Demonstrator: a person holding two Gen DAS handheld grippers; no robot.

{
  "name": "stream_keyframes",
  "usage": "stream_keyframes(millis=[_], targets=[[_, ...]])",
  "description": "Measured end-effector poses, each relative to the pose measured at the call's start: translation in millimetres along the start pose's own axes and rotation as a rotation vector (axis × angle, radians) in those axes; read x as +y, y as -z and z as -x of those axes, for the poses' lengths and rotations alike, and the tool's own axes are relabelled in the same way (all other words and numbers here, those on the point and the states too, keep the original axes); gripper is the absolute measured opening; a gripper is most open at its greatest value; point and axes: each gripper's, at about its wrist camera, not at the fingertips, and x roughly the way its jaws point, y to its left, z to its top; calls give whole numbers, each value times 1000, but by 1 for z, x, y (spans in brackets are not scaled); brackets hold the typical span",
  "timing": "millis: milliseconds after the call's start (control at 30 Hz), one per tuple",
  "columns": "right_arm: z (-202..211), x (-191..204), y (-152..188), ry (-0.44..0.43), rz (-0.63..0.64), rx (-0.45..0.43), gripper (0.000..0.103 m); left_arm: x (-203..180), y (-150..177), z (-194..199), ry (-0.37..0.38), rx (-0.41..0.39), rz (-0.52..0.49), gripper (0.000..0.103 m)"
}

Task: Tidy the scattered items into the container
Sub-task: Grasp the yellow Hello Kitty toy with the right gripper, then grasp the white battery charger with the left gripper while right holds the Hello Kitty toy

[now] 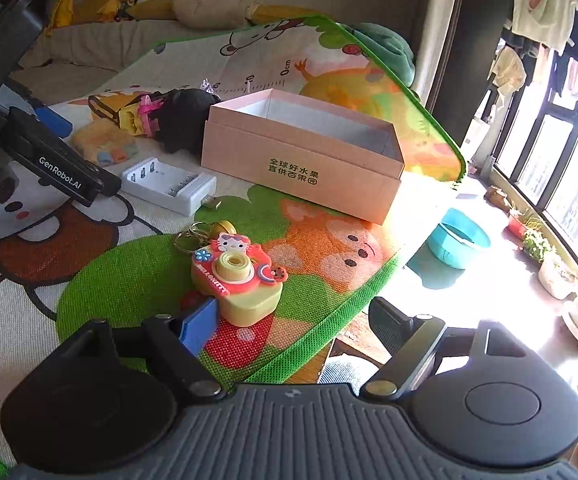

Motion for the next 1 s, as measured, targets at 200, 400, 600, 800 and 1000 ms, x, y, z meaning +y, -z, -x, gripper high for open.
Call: stream_keyframes(millis=[200, 400, 600, 800, 1000], targets=[[-11, -10, -3, 255, 40, -45, 83, 43, 2, 3, -29, -4, 123, 103], [1, -25, -14, -62, -207, -60, 99, 35, 3, 17, 100, -22, 178, 103], [-22, -3, -25, -118, -221, -23, 94, 9, 1, 21, 213, -30, 145, 103], [-21, 7, -17, -154, -201, 35, 58, -21, -14, 10, 322, -2, 160, 103], [1, 19, -2, -185, -146, 7, 58, -57, -30, -15, 321, 10, 125, 103]])
